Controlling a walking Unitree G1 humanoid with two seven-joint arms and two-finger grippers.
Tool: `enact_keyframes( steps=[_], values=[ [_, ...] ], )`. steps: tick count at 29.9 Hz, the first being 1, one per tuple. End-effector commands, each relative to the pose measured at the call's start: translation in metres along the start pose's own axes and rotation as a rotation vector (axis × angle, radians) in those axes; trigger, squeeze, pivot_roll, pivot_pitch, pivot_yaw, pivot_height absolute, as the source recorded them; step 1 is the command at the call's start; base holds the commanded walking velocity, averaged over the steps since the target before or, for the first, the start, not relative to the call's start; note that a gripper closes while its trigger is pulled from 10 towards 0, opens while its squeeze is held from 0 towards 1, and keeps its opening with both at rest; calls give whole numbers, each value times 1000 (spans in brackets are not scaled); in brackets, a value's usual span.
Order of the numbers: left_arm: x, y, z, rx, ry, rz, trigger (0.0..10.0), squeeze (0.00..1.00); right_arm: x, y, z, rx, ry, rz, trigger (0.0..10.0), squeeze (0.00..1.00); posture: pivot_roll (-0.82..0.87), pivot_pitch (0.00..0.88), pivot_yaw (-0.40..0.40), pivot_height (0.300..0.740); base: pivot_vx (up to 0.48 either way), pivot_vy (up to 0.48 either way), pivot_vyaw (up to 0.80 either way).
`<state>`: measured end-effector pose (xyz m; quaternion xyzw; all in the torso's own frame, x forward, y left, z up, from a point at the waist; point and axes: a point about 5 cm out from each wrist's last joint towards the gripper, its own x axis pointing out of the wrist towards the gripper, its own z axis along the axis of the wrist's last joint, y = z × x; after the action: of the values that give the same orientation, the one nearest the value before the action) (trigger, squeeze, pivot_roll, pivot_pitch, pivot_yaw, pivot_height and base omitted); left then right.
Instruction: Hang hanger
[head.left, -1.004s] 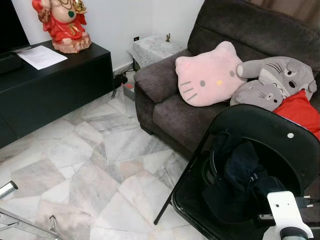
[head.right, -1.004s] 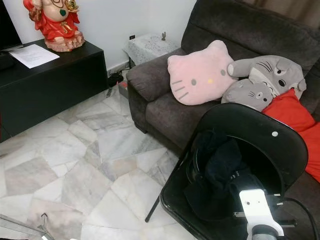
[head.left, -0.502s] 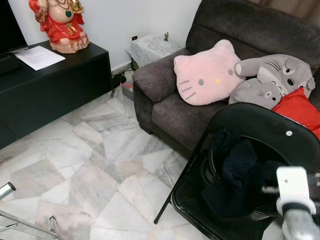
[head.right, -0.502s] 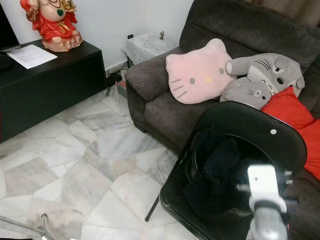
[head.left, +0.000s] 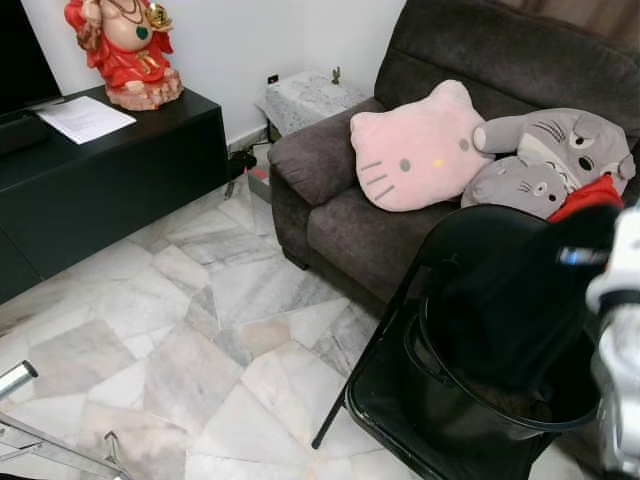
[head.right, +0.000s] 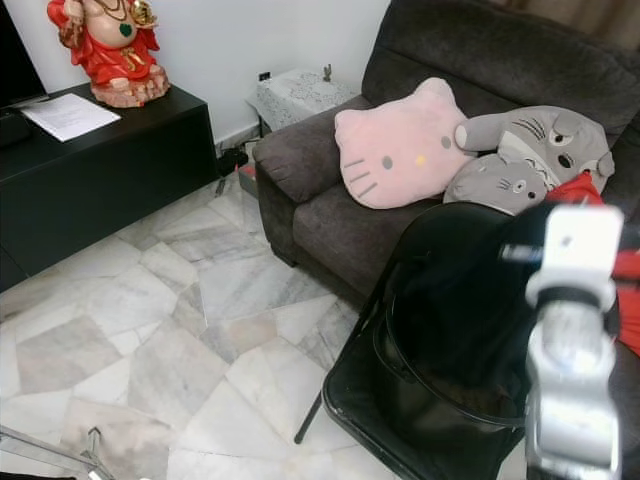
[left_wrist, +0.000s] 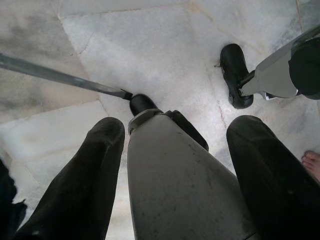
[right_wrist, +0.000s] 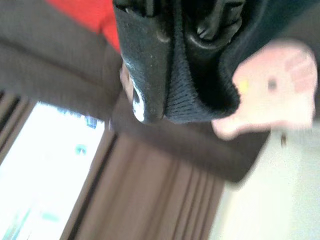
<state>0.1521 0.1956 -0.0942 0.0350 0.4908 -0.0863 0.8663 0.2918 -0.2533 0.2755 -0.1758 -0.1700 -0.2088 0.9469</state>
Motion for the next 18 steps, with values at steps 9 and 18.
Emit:
enact_keyframes(
  steps=[9, 18],
  values=[
    [-2, 0, -12, 11, 39, -2, 10000, 0, -79, 41, -92, 178, 498, 158, 10000, 0, -264, 80, -25, 740, 0, 0, 0],
    [-6, 9, -16, 0, 39, 33, 10000, 0, -84, 53, -90, 254, 480, 79, 10000, 0, -222, 68, 8, 740, 0, 0, 0]
  ],
)
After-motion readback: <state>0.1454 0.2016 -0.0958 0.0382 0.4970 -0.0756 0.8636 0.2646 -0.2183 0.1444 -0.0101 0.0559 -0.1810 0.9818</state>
